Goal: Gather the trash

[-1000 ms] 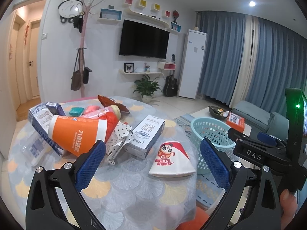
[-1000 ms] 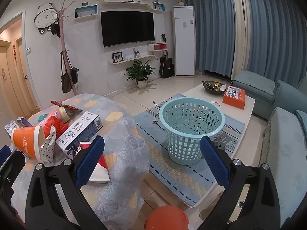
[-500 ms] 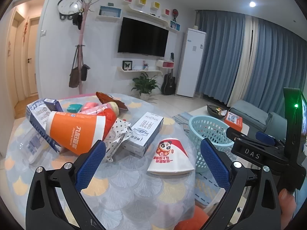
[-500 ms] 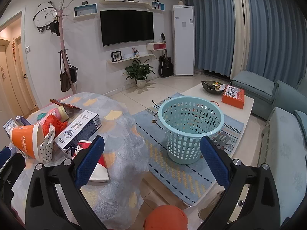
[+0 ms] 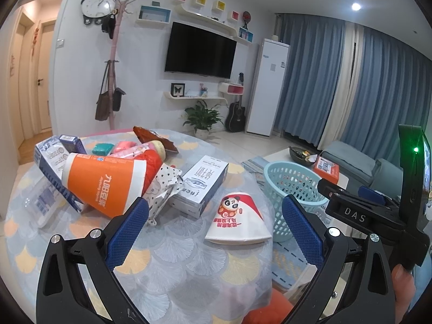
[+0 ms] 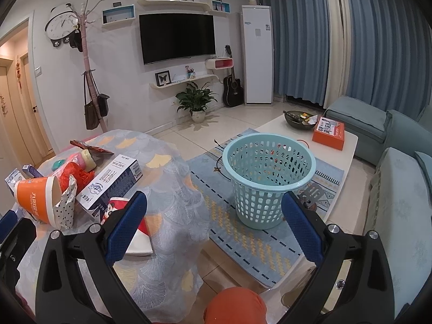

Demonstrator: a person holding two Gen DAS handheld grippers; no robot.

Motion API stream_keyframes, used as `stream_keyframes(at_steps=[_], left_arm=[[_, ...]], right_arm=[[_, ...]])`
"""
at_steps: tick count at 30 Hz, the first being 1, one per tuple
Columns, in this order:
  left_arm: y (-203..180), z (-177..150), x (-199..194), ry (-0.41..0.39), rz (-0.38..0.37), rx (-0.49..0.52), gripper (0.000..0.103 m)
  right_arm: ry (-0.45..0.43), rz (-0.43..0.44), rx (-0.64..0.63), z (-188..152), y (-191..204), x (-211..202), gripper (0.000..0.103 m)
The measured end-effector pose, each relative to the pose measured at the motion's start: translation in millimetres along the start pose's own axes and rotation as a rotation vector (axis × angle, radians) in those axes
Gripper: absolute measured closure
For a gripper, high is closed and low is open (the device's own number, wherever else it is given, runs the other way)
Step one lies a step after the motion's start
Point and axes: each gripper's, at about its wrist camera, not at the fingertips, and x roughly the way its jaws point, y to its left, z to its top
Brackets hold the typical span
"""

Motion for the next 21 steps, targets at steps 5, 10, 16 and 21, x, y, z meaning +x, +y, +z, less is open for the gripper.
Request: stream_keyframes(at_steps=[5, 10, 16, 21], left_arm=[[-0.8, -0.2, 0.3, 0.000, -0.001, 0.001, 0.008], [-0.8, -0.3, 0.3, 0.000, -0.001, 0.001, 0.008], [-0.6, -0.4, 0.3, 0.000, -0.001, 0.000, 0.008], [-0.7, -0.5, 0.2, 0.000, 0.000, 0.000, 0.008]], right_arm=[[0.005, 0.004, -0.002, -0.7, 0.3, 1.0, 0.008], [0.015, 0.007, -0.001, -1.9, -0.4, 2.6, 0.008], [0.020, 0.011, -0.003, -2.5, 0.5, 3.8, 0.008], [0.015, 0.004, -0.016, -3.3, 3.6, 3.2, 0.008]])
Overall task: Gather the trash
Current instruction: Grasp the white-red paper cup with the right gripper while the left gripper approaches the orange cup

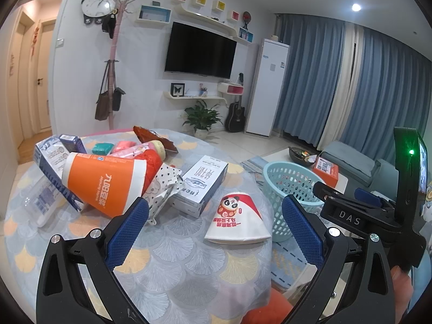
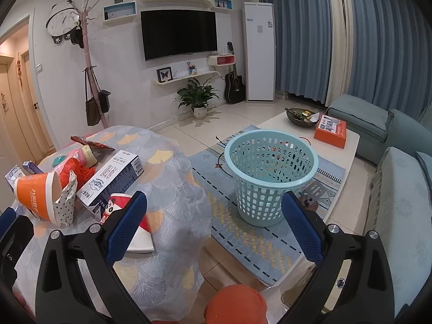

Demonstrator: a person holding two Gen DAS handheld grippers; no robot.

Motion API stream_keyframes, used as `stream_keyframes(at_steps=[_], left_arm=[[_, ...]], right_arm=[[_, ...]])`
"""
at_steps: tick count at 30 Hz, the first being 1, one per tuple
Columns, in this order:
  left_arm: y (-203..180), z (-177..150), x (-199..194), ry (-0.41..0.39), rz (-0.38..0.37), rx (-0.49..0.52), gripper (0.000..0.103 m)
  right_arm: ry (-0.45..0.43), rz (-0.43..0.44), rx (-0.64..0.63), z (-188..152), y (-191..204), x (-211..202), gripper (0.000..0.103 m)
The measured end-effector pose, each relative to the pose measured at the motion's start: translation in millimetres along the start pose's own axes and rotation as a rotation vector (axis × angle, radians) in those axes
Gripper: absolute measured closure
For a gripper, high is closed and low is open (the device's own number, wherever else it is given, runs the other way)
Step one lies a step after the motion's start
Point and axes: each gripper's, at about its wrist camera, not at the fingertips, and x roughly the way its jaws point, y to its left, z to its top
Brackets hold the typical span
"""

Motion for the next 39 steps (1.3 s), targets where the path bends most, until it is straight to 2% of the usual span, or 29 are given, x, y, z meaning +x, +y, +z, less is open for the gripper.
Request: stream_keyframes(at_steps=[3, 6, 9, 11, 15, 23, 29, 35, 39], left_arm=[[0.6, 0.5, -0.3, -0.003, 0.003, 0.000, 0.008], [5.6, 1.8, -0.7, -0.005, 0.013, -0.006, 0.008], [16.0, 3.0, -0.1, -0.005, 0.036, -0.012, 0.008], [27.1, 2.5, 0.2, 0.001, 0.065, -0.013, 0.008], [61.4, -0.3, 0.9, 0.025, 0.131, -0.050, 0.008], [147.1, 9.4, -5.6, 0.040, 0.240, -0.160, 0.008], [184.6, 25.4, 6.1, 0.061, 0.168, -0.235, 0.009], [180.7, 37.5, 39.1, 0.099, 0.123, -0.191, 0.013], [176.1, 36.8, 59.3, 0.155, 0.098, -0.182, 0.017]], right_arm=[[0.006, 0.009, -0.018, -0.4, 3.1, 2.5, 0.008], [0.055, 0.073, -0.019, -4.0, 5.0, 13.2, 0.008], [0.082, 0.103, -0.050, -7.9, 13.1, 19.3, 0.008], [0.099, 0.145, -0.076, -11.1, 22.2, 22.8, 0.012], [0.170, 0.248, -0.085, -18.5, 38.9, 37.1, 0.021], [0.230, 0.272, -0.120, -23.6, 65.1, 64.0, 0.021], [0.299, 0.323, -0.114, -26.2, 76.1, 83.7, 0.021], [0.330, 0.341, -0.095, -26.5, 81.5, 92.5, 0.021], [0.359, 0.360, -0.089, -26.8, 84.1, 99.5, 0.021]])
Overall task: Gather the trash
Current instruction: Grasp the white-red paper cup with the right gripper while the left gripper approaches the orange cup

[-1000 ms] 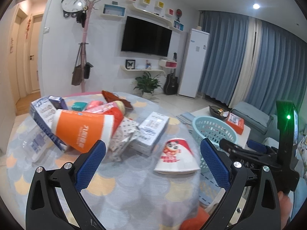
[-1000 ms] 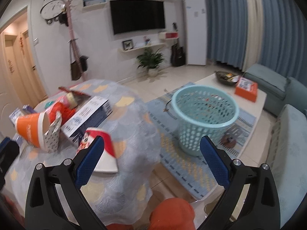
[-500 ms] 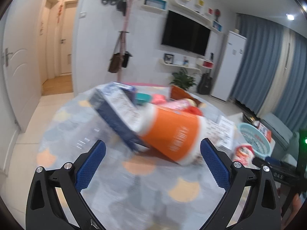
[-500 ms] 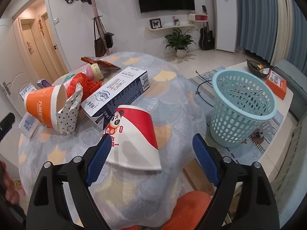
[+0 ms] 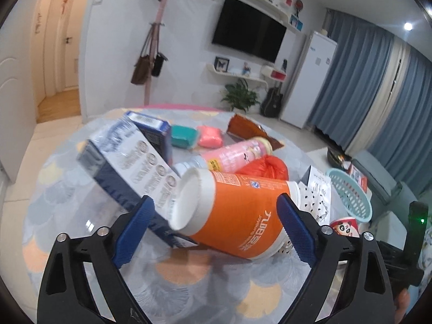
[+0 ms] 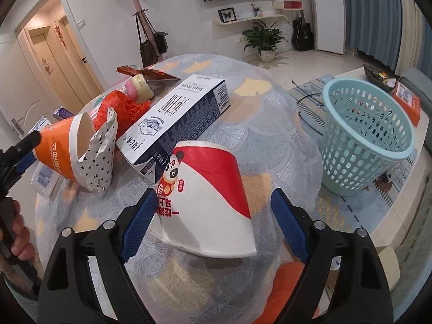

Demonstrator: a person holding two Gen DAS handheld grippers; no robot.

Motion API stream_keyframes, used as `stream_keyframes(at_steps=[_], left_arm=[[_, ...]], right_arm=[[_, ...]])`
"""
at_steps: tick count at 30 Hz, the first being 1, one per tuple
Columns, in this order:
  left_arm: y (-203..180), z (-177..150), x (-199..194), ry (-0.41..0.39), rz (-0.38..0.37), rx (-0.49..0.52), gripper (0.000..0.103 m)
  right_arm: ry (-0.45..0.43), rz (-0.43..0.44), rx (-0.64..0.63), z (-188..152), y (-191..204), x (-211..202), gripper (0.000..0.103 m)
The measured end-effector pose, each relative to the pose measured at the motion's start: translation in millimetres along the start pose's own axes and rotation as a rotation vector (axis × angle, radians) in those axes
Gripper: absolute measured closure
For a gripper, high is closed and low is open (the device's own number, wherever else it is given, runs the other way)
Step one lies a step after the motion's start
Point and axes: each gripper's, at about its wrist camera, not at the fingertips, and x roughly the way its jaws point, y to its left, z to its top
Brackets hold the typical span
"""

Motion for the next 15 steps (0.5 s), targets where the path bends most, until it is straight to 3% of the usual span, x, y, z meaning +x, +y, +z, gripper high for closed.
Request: stream_keyframes(at_steps=[3, 6, 10, 12, 15], left_arm=[[-1.4, -4.5, 3.8, 0.029, -0.010, 0.008, 0.024], [-3.8, -10.9, 2.2, 0.048, -0.011, 0.020, 0.037], [-1.9, -23.7, -14.2, 0.054, -0.026, -0.003, 0.050], [-1.6, -32.5, -24.4, 0.056, -0.034, -0.021, 0.050], [-3.5, -48.4, -39.1, 0.060, -0.051, -0.031, 0.050]], right_arm=[[0.006, -0.003, -0.017, -0.9, 3.8, 2.3, 0.022], [0.004, 0.030, -0.039, -1.4, 10.6, -0.1, 0.041], [-0.036, -0.024, -0.095, -5.3, 22.4, -8.5, 0.046], [-0.043, -0.017, -0.107, -6.3, 25.5, -11.6, 0.059], [-0.065, -0.047, -0.159, -9.5, 37.6, -16.4, 0.067]])
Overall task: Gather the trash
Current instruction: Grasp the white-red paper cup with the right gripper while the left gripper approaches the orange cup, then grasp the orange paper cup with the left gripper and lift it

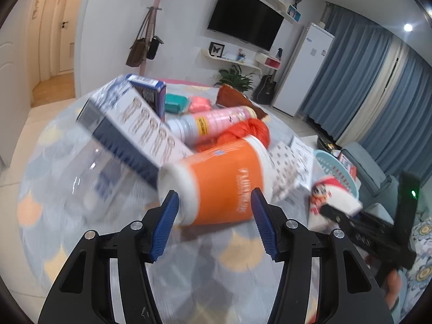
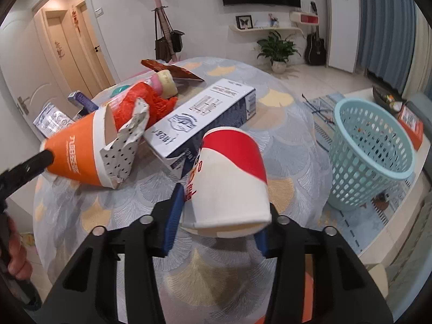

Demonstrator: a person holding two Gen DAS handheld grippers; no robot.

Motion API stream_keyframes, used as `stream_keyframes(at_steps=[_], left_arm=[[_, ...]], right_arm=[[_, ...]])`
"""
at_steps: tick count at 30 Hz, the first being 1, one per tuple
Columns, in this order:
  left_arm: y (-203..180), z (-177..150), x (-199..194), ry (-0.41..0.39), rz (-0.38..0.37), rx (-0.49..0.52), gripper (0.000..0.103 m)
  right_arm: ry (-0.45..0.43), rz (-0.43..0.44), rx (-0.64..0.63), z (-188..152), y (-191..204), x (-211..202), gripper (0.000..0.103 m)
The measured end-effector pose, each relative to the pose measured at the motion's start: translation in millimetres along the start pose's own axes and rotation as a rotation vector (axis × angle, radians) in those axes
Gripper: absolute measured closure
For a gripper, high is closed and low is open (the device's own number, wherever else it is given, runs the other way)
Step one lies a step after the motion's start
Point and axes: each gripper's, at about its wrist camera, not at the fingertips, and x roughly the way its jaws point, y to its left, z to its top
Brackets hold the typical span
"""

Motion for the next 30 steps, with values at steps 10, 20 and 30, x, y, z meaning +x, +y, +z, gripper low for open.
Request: stream_keyframes(at_steps=[10, 20, 30], left_arm=[[-13.6, -43.5, -20.1, 0.097, -0.168, 0.028, 0.045], [12.5, -29.1, -5.2, 0.071, -0.067, -0.015, 0.021], [16.9, -27.0, 38.0, 0.131, -0.093, -0.072, 0.019]], right_arm=[[-0.020, -0.024, -0.092, -5.8, 21.8, -6.4, 0.075], [-0.001, -0.010, -0.048, -3.9, 16.7, -3.2, 0.075], [0.012, -0.009, -0.031, 2.0, 14.9, 2.3, 0.074]])
